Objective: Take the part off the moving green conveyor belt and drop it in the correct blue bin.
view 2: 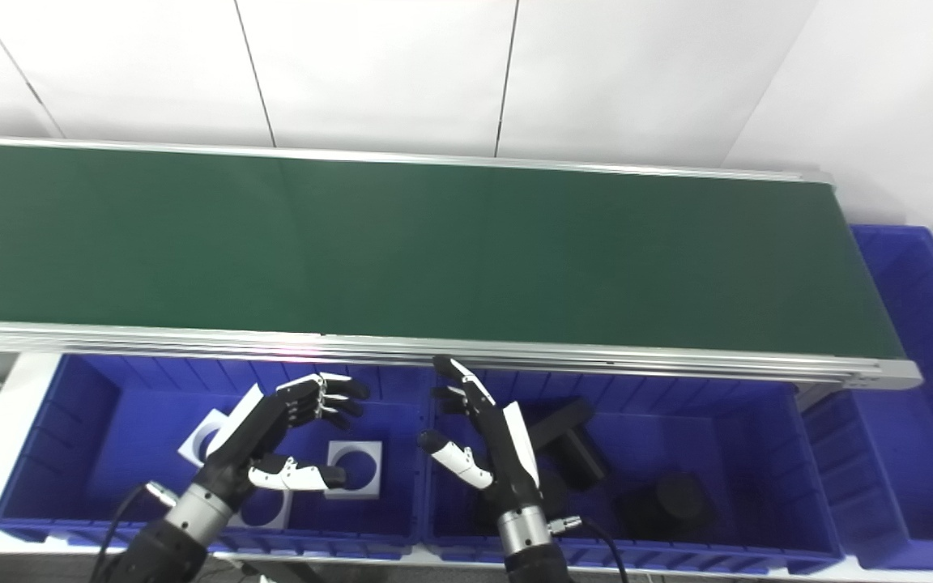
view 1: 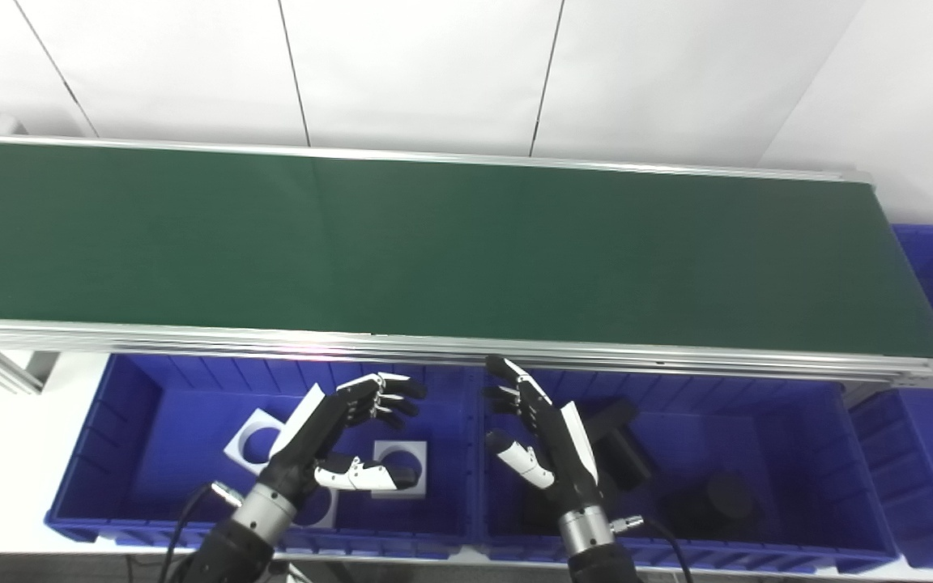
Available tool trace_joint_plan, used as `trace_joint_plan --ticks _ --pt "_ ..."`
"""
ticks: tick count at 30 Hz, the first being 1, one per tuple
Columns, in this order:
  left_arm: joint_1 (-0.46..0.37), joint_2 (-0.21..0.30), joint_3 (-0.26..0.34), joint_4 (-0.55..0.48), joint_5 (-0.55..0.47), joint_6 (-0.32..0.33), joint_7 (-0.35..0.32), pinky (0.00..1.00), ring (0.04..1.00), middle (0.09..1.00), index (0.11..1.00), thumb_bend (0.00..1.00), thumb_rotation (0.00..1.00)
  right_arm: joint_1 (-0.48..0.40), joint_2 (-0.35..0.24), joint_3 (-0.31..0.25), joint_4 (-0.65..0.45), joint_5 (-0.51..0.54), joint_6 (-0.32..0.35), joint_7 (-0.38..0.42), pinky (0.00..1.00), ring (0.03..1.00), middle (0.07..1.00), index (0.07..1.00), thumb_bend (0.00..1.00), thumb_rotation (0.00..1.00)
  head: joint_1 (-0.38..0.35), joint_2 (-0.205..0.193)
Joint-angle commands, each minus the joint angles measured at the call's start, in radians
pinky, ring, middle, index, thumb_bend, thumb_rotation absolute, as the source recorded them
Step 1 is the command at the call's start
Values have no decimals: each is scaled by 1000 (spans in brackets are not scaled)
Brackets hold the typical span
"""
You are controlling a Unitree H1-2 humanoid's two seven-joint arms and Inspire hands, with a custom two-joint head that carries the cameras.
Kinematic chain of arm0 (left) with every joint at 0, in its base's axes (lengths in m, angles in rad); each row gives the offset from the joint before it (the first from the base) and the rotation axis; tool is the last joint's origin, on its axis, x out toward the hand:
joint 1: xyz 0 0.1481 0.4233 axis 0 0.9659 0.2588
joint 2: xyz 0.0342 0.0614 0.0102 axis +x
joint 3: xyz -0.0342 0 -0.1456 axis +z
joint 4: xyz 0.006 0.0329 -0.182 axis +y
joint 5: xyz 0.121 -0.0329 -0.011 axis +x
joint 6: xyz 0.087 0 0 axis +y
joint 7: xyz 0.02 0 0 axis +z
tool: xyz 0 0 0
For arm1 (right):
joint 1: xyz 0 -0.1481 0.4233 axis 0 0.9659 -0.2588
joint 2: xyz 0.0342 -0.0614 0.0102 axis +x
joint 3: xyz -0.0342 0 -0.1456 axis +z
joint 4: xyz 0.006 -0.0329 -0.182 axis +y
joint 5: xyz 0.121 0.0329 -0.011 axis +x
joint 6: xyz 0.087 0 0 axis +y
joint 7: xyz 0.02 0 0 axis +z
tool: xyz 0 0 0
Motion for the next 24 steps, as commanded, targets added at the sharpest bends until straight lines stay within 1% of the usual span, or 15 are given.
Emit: trace_joint_plan --ticks 1,2,3,6,7,8,9,10,13,16,22,24 --pt "-4 -22 7 0 -27 -41 -8 756 817 848 796 875 648 -5 -10 7 -29 9 -52 -17 741 782 866 864 988 891 26 -4" --pt "-3 -31 10 8 -33 -41 -10 773 828 856 808 887 659 -3 -14 9 -33 12 -52 -18 739 782 865 864 987 893 29 -4" --pt "-1 -40 10 16 -34 -41 -10 805 848 868 834 899 688 0 -19 11 -39 14 -52 -18 734 781 865 865 979 897 48 -6" --pt "3 -70 19 33 -48 -41 -10 840 866 877 857 915 708 5 -36 18 -51 27 -52 -16 733 782 867 864 963 897 65 -9" --pt "3 -82 23 39 -48 -41 -5 845 867 875 858 937 704 6 -42 20 -53 32 -52 -15 735 785 868 864 961 899 78 -12" --pt "4 -90 27 43 -47 -41 -2 846 867 874 858 940 704 7 -45 21 -55 35 -52 -15 734 785 868 864 961 900 78 -12" --pt "4 -103 32 48 -41 -41 8 846 867 873 858 948 704 9 -50 22 -56 40 -52 -14 734 785 869 864 960 901 95 -15" --pt "3 -112 37 52 -36 -41 14 835 862 869 852 964 712 11 -53 23 -57 44 -52 -13 735 788 870 864 957 902 95 -15" --pt "1 -139 53 65 -29 -41 28 829 856 864 845 978 715 22 -60 27 -72 43 -52 -30 742 797 878 873 943 911 115 -20" --pt "2 -156 59 68 -23 -41 40 840 860 867 842 975 712 31 -61 32 -87 36 -52 -63 755 817 879 884 909 929 126 -25" --pt "7 -171 48 68 -7 -41 55 818 857 870 839 958 716 32 -78 57 -89 36 -52 -108 771 842 890 872 897 935 162 -42" --pt "5 -170 41 69 0 -41 60 847 872 881 842 933 696 30 -86 66 -86 42 -52 -116 785 857 896 865 901 940 169 -48"
